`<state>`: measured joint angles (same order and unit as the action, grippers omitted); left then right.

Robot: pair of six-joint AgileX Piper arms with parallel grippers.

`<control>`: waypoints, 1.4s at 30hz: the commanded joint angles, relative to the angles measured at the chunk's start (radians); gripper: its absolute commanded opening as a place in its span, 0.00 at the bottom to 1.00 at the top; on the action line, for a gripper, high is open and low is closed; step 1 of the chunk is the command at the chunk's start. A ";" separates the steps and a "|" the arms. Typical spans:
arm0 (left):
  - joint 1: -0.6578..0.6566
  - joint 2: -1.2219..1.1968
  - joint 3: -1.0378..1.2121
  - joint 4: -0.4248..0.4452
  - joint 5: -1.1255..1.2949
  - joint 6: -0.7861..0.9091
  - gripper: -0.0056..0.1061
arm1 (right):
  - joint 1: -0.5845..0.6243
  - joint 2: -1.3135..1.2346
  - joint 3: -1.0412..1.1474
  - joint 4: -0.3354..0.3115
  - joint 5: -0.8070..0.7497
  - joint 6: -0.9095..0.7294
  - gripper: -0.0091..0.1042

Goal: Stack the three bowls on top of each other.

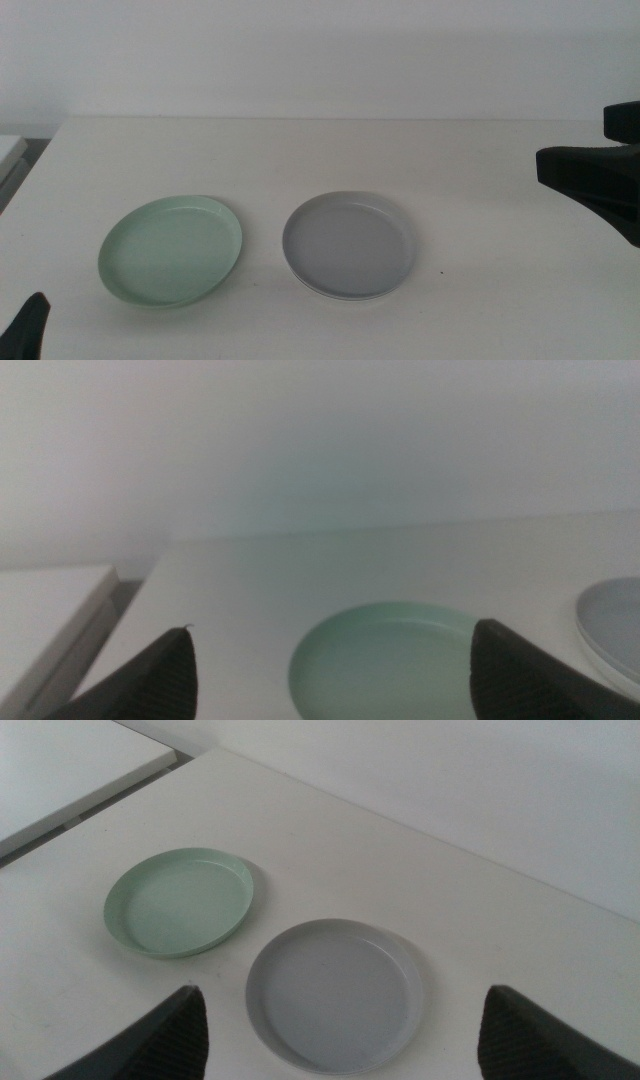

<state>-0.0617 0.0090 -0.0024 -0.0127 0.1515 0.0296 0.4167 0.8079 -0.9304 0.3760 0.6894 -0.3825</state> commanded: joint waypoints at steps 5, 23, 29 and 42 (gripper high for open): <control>0.001 0.351 -0.313 -0.078 0.105 -0.002 0.89 | 0.001 -0.004 0.005 0.001 -0.004 -0.011 0.90; 0.001 1.163 -0.941 -0.074 0.754 -0.121 0.89 | 0.001 -0.004 0.005 0.001 -0.004 0.016 0.90; 0.001 1.456 -1.148 0.013 0.850 -0.092 0.89 | 0.001 -0.004 0.005 0.001 -0.004 0.018 0.90; 0.114 1.869 -1.317 -0.078 0.841 0.002 0.89 | 0.001 -0.004 0.005 0.001 -0.004 0.020 0.90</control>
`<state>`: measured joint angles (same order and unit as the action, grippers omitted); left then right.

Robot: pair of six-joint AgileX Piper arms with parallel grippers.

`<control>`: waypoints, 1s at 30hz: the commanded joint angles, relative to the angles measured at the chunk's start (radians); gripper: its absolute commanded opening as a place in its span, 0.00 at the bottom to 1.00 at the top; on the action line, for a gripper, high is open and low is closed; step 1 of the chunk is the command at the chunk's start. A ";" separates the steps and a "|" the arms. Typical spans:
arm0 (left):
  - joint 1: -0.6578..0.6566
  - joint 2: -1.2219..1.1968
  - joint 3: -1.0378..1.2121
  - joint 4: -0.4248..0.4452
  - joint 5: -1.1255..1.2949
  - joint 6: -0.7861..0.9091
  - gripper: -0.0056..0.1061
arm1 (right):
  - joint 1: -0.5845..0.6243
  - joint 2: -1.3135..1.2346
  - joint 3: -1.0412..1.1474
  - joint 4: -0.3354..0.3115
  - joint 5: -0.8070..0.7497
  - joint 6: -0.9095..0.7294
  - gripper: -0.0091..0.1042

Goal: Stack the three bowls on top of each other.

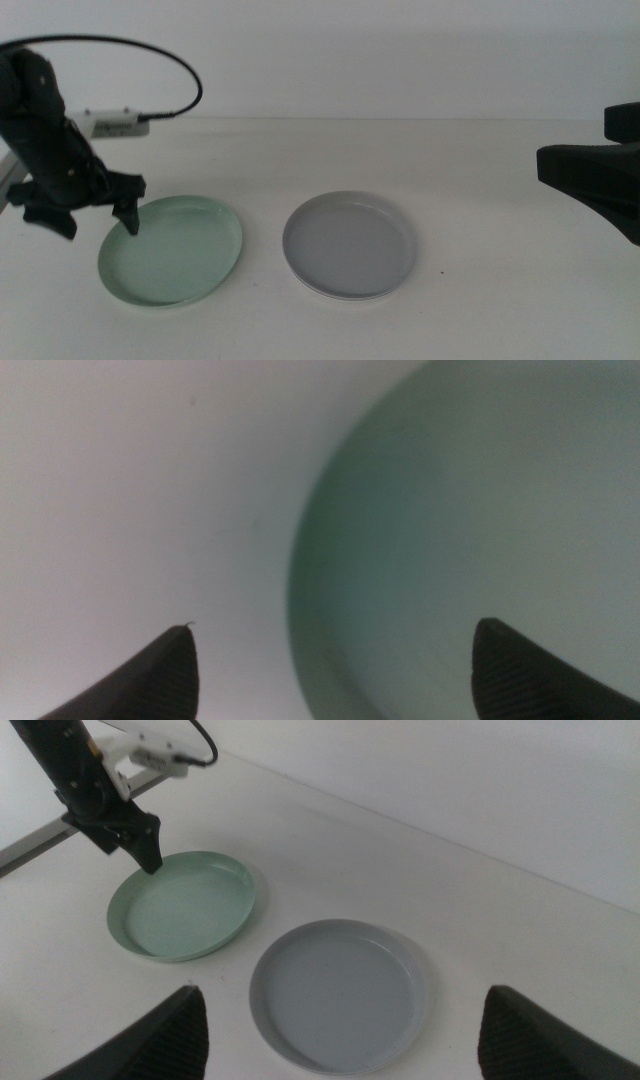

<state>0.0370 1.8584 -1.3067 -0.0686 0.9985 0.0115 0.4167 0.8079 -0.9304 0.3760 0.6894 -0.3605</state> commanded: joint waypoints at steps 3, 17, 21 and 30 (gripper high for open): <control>0.043 0.073 -0.013 -0.048 -0.028 0.018 0.89 | 0.001 -0.004 0.005 0.001 -0.004 -0.002 0.90; 0.045 0.170 -0.013 -0.138 -0.068 0.052 0.89 | 0.001 -0.004 0.005 0.001 -0.004 -0.002 0.90; 0.045 0.170 -0.013 -0.139 -0.082 0.052 0.89 | 0.001 -0.004 0.005 0.001 -0.004 -0.002 0.90; 0.045 0.170 -0.013 -0.151 -0.069 0.071 0.57 | 0.001 -0.004 0.005 0.001 -0.004 -0.002 0.90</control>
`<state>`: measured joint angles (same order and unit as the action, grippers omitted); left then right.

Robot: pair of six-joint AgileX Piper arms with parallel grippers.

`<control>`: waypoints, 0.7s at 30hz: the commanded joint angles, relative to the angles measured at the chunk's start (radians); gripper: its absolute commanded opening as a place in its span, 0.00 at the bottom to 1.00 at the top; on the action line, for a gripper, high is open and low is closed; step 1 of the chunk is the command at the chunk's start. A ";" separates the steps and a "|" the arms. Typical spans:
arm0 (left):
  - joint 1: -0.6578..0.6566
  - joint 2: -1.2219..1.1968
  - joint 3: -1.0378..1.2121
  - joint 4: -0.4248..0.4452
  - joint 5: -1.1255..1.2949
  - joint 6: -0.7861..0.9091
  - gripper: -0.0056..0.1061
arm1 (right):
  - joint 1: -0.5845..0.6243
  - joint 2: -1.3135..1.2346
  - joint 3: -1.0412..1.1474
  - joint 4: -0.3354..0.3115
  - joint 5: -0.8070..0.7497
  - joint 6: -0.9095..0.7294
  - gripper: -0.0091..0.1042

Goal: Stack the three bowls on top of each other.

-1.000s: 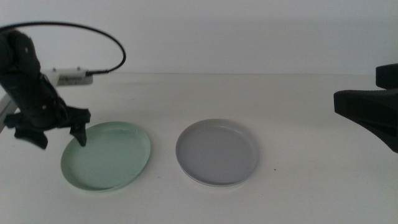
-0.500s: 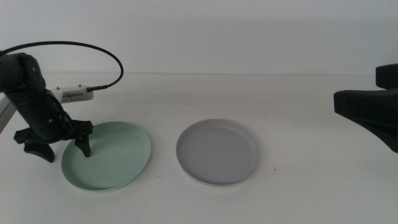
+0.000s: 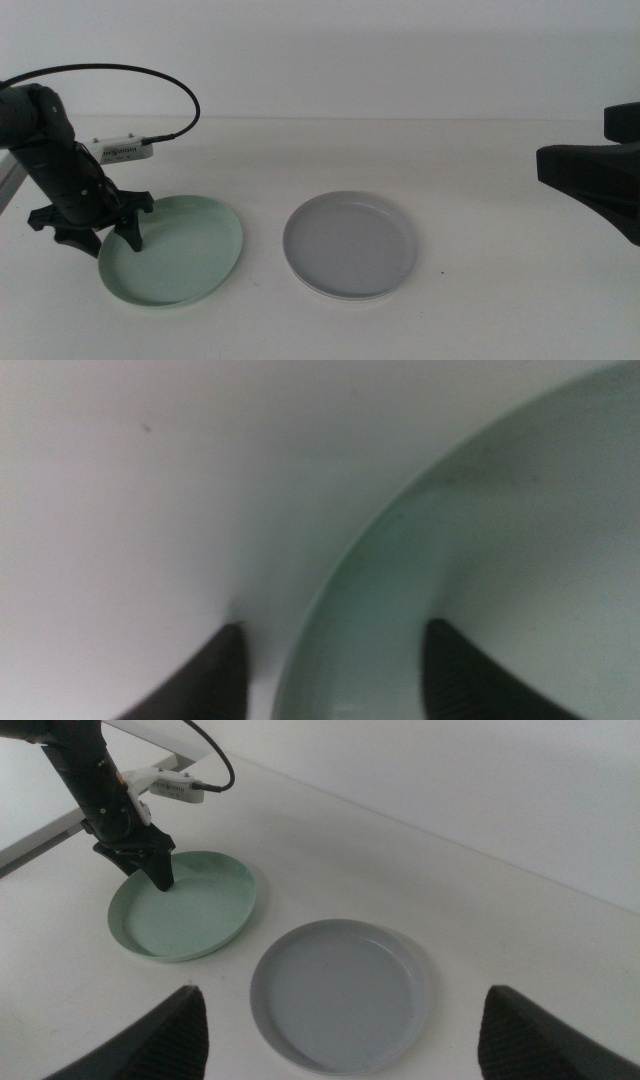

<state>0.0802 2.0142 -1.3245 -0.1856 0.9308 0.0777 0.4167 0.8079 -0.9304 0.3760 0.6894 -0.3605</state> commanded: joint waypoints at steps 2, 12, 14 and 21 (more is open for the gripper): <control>0.002 0.014 0.005 -0.033 -0.004 0.005 0.47 | 0.001 -0.004 0.005 0.001 -0.004 -0.002 0.90; 0.002 0.014 0.005 -0.033 -0.004 0.001 0.03 | 0.001 -0.004 0.005 0.001 -0.004 -0.002 0.90; 0.002 0.014 0.005 -0.033 0.002 0.001 0.03 | 0.001 -0.004 0.005 0.001 -0.004 -0.002 0.90; 0.002 -0.047 0.005 -0.033 0.119 0.029 0.03 | 0.001 -0.004 0.005 0.001 -0.004 -0.002 0.90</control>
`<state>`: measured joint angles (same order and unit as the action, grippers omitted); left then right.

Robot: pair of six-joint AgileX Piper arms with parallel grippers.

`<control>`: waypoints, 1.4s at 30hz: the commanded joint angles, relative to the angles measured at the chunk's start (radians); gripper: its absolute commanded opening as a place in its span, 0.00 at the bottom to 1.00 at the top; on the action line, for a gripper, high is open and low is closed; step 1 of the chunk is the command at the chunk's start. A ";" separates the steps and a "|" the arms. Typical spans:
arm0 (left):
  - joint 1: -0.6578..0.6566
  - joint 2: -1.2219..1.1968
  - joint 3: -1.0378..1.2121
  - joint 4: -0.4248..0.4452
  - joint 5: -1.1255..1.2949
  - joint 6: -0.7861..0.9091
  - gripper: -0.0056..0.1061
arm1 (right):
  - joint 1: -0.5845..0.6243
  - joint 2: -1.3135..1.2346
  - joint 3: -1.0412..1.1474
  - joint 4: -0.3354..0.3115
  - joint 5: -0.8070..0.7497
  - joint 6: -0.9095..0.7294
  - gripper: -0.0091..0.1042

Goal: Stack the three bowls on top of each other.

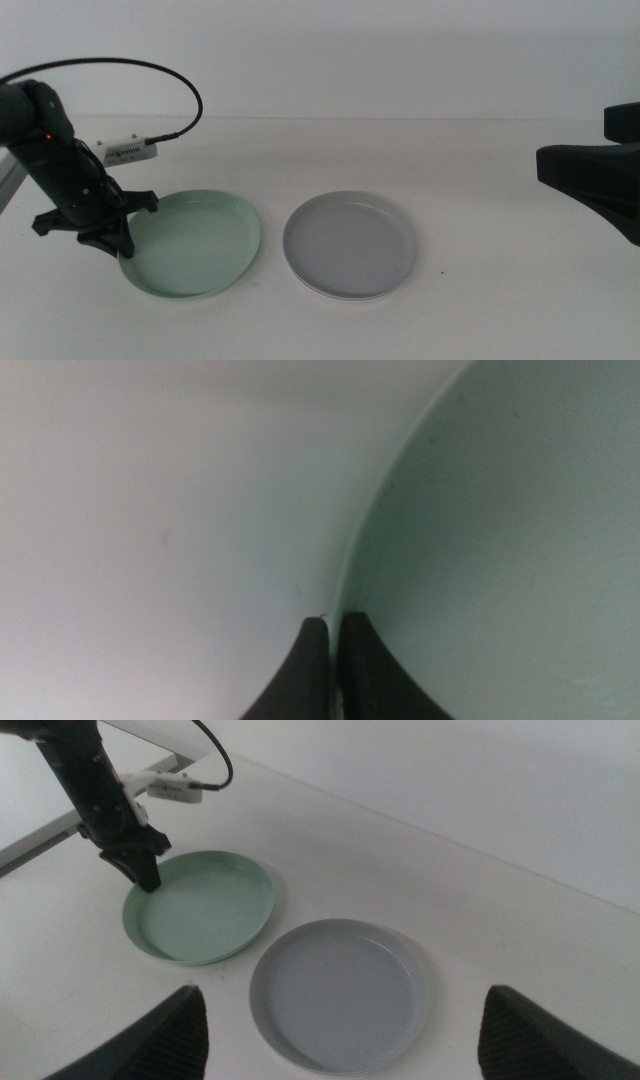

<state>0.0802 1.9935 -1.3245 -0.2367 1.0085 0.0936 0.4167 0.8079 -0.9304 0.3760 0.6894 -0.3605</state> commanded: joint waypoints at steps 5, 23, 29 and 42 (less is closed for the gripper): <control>-0.005 -0.149 0.004 -0.117 0.096 0.052 0.03 | 0.001 -0.004 0.005 0.001 -0.004 -0.002 0.90; -0.331 -0.066 -0.292 -0.217 0.170 -0.021 0.03 | 0.001 -0.004 0.005 0.001 -0.004 0.000 0.90; -0.398 0.028 -0.351 -0.198 0.137 -0.047 0.03 | 0.001 -0.004 0.005 0.001 -0.004 0.000 0.90; -0.416 0.100 -0.348 -0.192 0.079 -0.063 0.03 | 0.001 -0.004 0.005 0.001 -0.004 0.000 0.90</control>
<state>-0.3286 2.0907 -1.6644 -0.4224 1.0949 0.0465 0.4167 0.8079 -0.9304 0.3760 0.6894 -0.3586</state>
